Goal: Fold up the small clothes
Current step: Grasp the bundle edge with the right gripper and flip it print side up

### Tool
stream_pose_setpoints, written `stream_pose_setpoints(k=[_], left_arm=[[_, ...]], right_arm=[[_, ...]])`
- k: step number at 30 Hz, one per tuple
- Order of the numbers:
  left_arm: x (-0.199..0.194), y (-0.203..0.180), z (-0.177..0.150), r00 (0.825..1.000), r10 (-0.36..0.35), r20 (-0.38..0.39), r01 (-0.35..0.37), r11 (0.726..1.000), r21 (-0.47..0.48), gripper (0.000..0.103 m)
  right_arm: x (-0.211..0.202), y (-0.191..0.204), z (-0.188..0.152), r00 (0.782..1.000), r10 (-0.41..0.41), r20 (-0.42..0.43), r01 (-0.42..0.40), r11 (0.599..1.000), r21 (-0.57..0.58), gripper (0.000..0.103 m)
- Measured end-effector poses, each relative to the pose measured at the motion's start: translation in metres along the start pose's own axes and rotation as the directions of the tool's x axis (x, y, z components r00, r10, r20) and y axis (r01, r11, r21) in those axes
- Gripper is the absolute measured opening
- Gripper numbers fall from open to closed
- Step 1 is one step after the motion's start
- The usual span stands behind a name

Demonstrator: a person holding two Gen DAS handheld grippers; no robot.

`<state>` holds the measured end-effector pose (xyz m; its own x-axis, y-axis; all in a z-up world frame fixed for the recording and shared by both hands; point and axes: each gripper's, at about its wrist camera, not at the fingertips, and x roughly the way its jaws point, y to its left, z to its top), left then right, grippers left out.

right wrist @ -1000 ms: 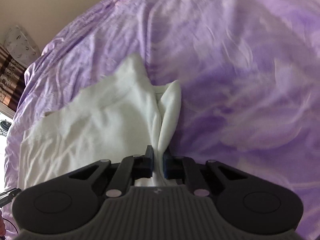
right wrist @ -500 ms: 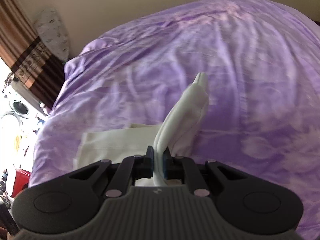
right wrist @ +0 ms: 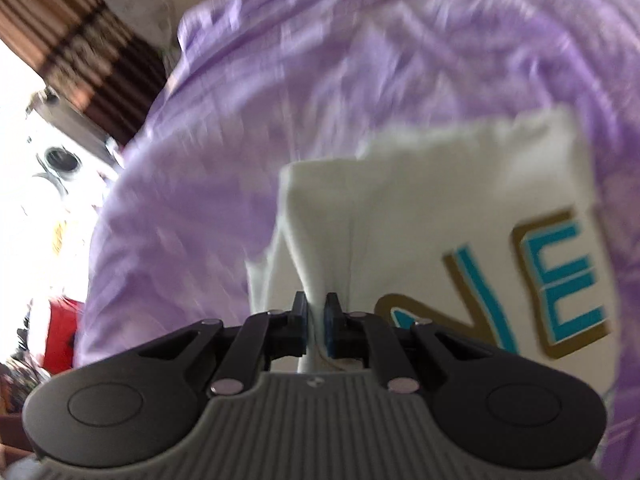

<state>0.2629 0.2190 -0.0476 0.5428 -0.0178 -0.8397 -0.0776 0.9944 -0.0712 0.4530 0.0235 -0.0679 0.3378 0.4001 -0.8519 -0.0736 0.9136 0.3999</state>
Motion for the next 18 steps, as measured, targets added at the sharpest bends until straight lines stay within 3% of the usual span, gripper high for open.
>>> stream_pose_setpoints(k=[3, 6, 9, 13, 15, 18], left_arm=[[0.010, 0.005, -0.001, 1.000, -0.016, -0.006, 0.016, 1.000, 0.001, 0.035], [0.019, 0.006, 0.003, 1.000, -0.028, -0.005, 0.028, 1.000, -0.008, 0.035], [0.022, 0.003, 0.006, 0.998, -0.055, 0.010, 0.055, 0.998, -0.005, 0.035], [0.026, -0.003, 0.008, 0.998, -0.067, 0.018, 0.067, 0.998, -0.002, 0.035], [0.027, -0.005, 0.008, 0.998, -0.070, 0.009, 0.070, 0.998, -0.007, 0.035], [0.024, -0.005, 0.004, 0.998, -0.069, 0.006, 0.069, 0.998, -0.002, 0.035]], right_arm=[[0.018, -0.002, -0.008, 1.000, -0.012, -0.013, 0.012, 1.000, -0.007, 0.003], [0.009, 0.000, -0.008, 1.000, -0.003, 0.010, 0.003, 1.000, -0.009, 0.003], [-0.026, 0.007, -0.014, 0.994, 0.018, 0.109, -0.013, 0.999, -0.048, 0.003], [-0.073, 0.014, -0.022, 0.962, 0.123, 0.245, -0.103, 0.990, -0.091, 0.003], [-0.070, 0.021, -0.025, 0.965, 0.130, 0.229, -0.107, 0.988, -0.114, 0.003], [-0.033, 0.017, -0.028, 0.987, 0.052, 0.149, -0.039, 0.995, -0.087, 0.003]])
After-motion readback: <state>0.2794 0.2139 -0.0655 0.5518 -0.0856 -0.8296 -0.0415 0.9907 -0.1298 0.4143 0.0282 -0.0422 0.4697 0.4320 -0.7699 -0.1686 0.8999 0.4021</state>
